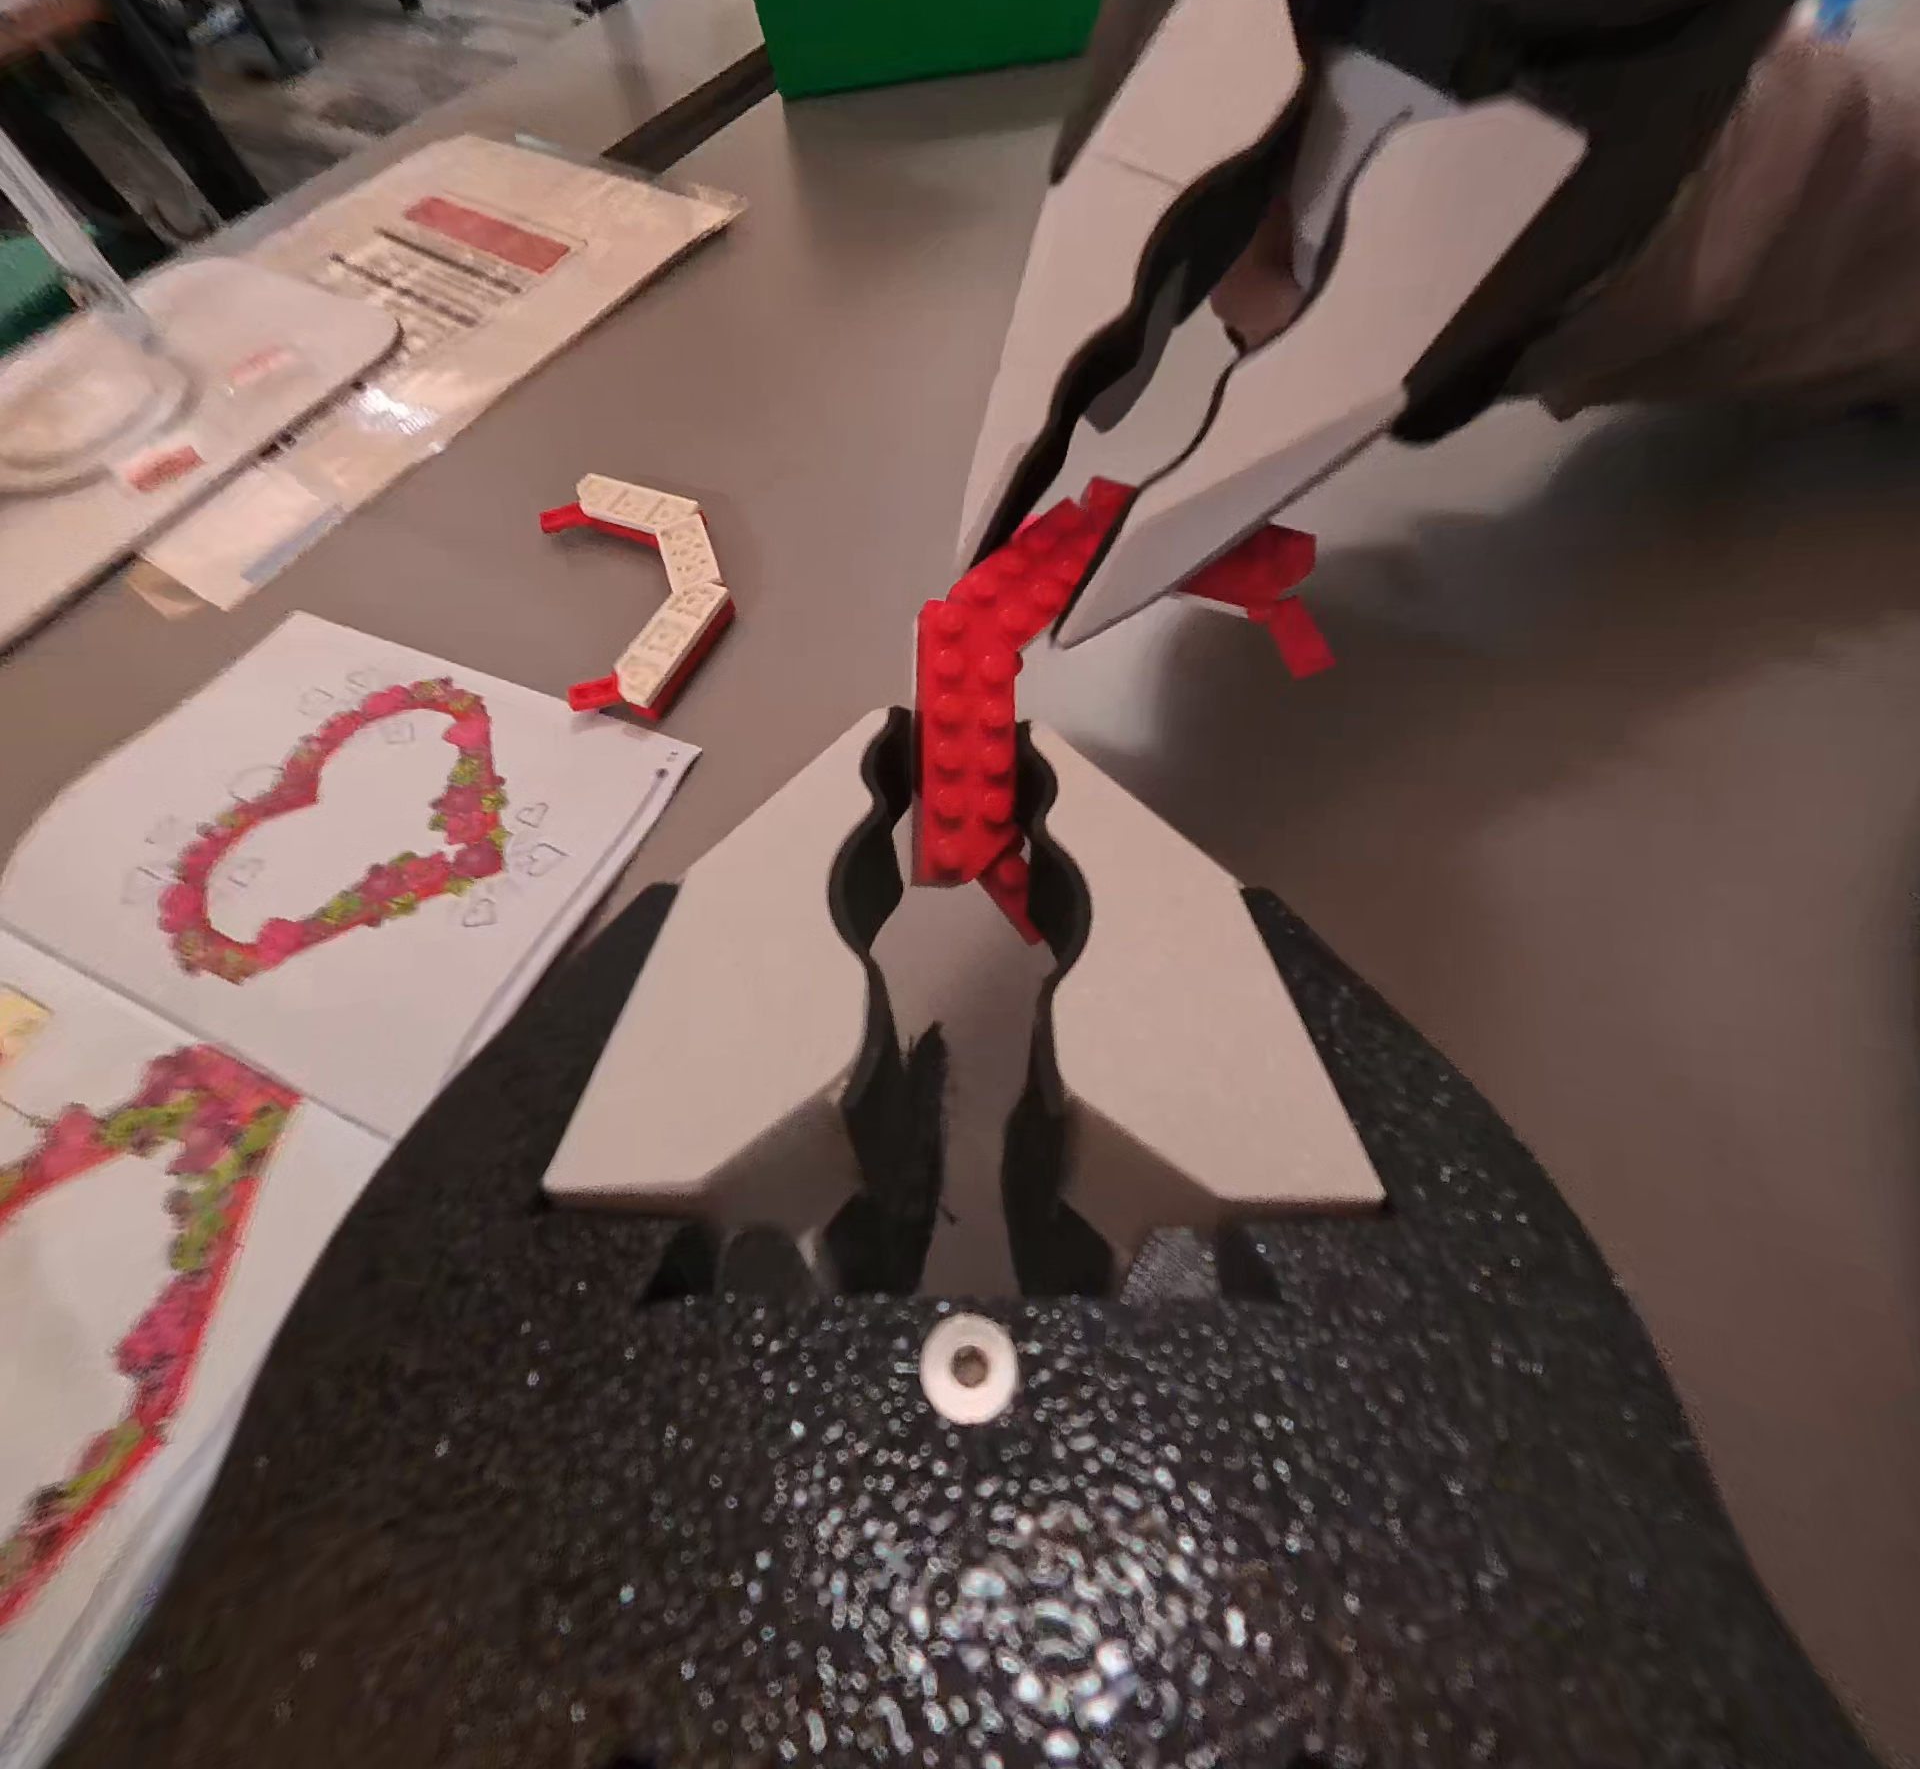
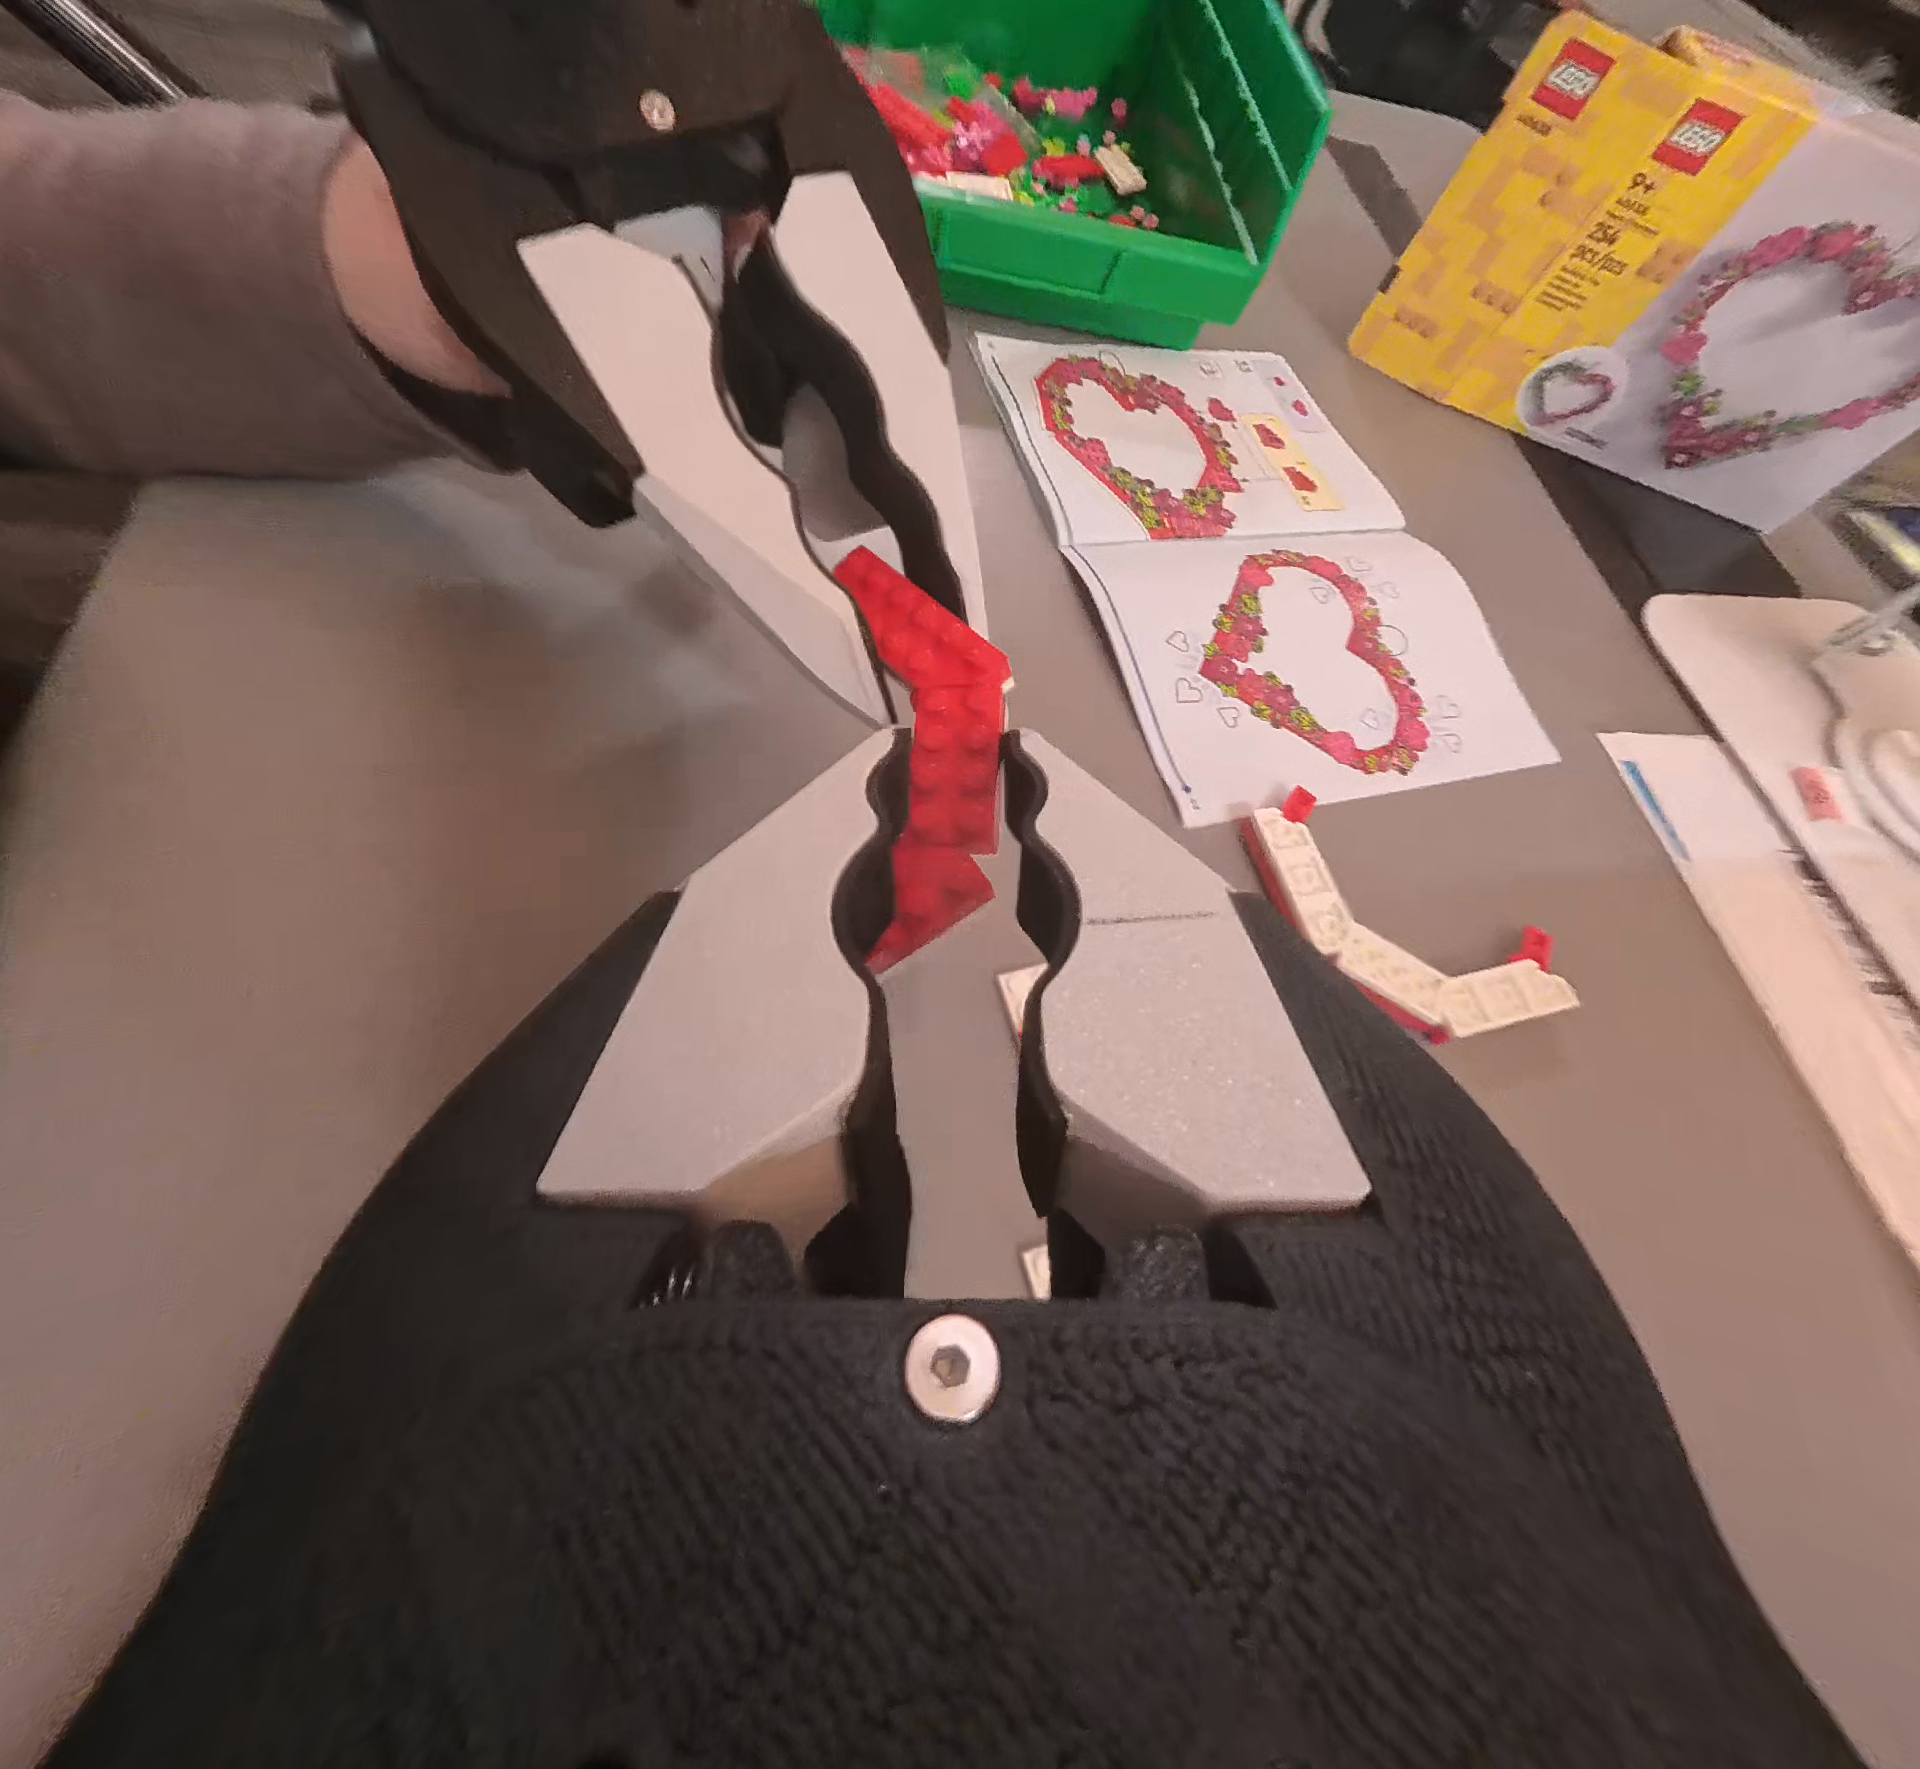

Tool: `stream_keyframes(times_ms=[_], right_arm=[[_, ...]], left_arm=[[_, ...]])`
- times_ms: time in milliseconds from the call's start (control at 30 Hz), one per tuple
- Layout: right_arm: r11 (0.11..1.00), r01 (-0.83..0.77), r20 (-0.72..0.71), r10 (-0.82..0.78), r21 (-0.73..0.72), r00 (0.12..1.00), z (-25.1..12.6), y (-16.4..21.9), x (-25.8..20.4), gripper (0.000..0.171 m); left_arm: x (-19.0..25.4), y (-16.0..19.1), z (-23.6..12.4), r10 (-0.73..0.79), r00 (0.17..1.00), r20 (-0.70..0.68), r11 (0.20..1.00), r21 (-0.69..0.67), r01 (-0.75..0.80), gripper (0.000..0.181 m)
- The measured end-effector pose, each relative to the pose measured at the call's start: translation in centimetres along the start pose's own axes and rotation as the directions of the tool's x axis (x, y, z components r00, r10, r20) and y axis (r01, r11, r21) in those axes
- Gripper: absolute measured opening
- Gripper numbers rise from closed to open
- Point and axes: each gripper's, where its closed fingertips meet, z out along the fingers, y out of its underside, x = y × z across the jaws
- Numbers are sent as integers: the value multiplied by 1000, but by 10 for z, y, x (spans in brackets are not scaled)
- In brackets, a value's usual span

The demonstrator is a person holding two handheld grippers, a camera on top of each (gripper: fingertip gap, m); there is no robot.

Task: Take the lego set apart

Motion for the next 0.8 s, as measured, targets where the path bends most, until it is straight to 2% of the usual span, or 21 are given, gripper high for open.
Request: stream_keyframes(times_ms=[33, 100, 200, 333, 367, 467, 567, 700, 767, 800], right_arm=[[998, -49, 45, 48, 27, 998, -2, -3, -2, 18], [979, -189, 158, 176, 72, 972, -7, -11, -6, 30], [947, -320, 270, 299, 37, 915, -11, -10, -9, 37], [951, -305, 336, 303, -47, 892, -10, -2, -24, 21], [958, -285, 320, 279, -31, 905, -10, -3, -23, 13], [967, -253, 275, 234, 32, 932, -13, -15, -20, 12], [969, -225, 238, 196, 100, 951, -17, -30, -21, 12], [955, -222, 225, 176, 198, 958, -25, -52, -25, 11], [951, -180, 184, 136, 249, 973, -28, -61, -26, 11], [953, -136, 149, 98, 270, 984, -29, -64, -27, 11]], left_arm=[[-3, 0, -1, 69, 997, 34, 998, 0, -69, 16], [-7, -3, -3, 230, 967, 110, 973, 0, -231, 16], [7, -12, -5, 416, 900, 127, 905, 31, -423, 16], [12, -18, -5, 523, 831, 188, 843, 31, -537, 17], [13, -20, -7, 538, 816, 209, 829, 41, -557, 16], [10, -35, -17, 607, 717, 343, 749, 56, -661, 16], [11, -49, -31, 627, 631, 456, 680, 75, -730, 16], [14, -66, -48, 575, 604, 551, 645, 150, -750, 16], [15, -72, -53, 520, 654, 550, 661, 226, -716, 16], [16, -73, -55, 480, 707, 519, 681, 288, -673, 16]])
